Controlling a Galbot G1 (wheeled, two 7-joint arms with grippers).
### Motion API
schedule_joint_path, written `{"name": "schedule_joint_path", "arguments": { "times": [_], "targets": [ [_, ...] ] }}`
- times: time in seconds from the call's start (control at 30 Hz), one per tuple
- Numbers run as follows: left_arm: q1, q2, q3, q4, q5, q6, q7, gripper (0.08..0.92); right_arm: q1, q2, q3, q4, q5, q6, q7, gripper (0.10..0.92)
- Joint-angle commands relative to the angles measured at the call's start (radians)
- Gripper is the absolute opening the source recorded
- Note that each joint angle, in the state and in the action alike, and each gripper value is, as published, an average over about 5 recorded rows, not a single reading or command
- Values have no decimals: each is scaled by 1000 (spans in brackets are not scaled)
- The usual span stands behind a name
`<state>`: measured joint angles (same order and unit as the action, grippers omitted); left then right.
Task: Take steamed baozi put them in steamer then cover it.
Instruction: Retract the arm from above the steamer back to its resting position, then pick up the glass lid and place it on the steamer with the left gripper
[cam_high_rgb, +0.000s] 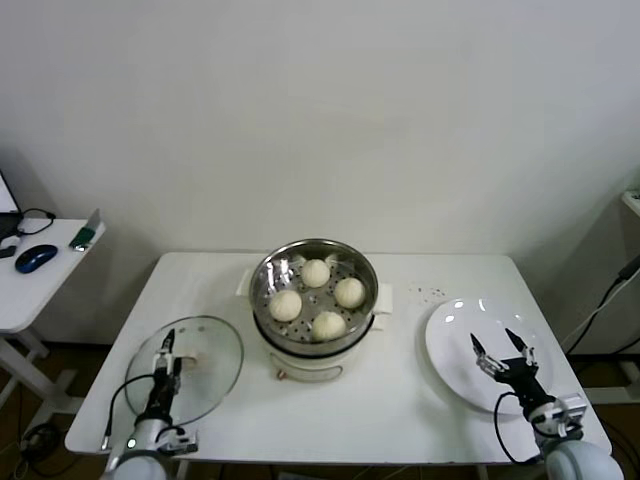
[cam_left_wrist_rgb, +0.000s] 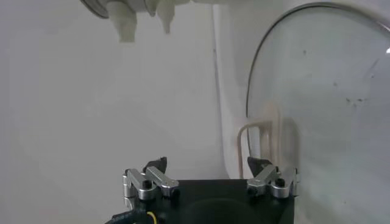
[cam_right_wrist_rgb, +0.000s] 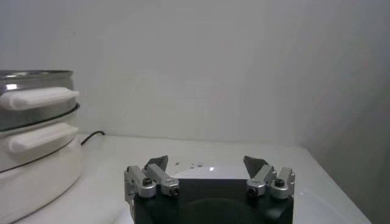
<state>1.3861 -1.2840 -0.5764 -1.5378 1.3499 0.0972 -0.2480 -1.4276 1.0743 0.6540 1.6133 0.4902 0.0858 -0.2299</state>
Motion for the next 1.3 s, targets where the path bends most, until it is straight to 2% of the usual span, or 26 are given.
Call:
{"name": "schedule_joint_path", "arguments": {
  "times": [0.03,0.17,0.27,0.5,0.7,1.0,1.1,1.3],
  "targets": [
    [-61,-2,17,87,-7,-2,-54,823,-23,23,8,-1,-42,10,-13,823],
    [-70,3,24,95,-22,-10,-67,822,-34,24,-2,-6,-61,14,-18,823],
    [-75,3,27,106,-23,-16,-67,791,-39,25,-11,-12,-80,20,-23,823],
    [-75,1,27,115,-24,-15,-67,593,-37,41,-18,-21,-105,27,-25,823],
    [-57,5,30,73,-35,-10,-59,420,-23,47,-23,-28,-116,28,-25,823],
    [15,30,41,-107,-83,63,-35,174,5,45,-29,-48,-126,32,-13,823],
    [52,51,38,-187,-91,119,-26,147,16,41,-31,-58,-130,34,-8,823],
    [140,113,25,-388,-93,278,37,147,43,30,-40,-75,-134,34,-4,823]
  ]
}}
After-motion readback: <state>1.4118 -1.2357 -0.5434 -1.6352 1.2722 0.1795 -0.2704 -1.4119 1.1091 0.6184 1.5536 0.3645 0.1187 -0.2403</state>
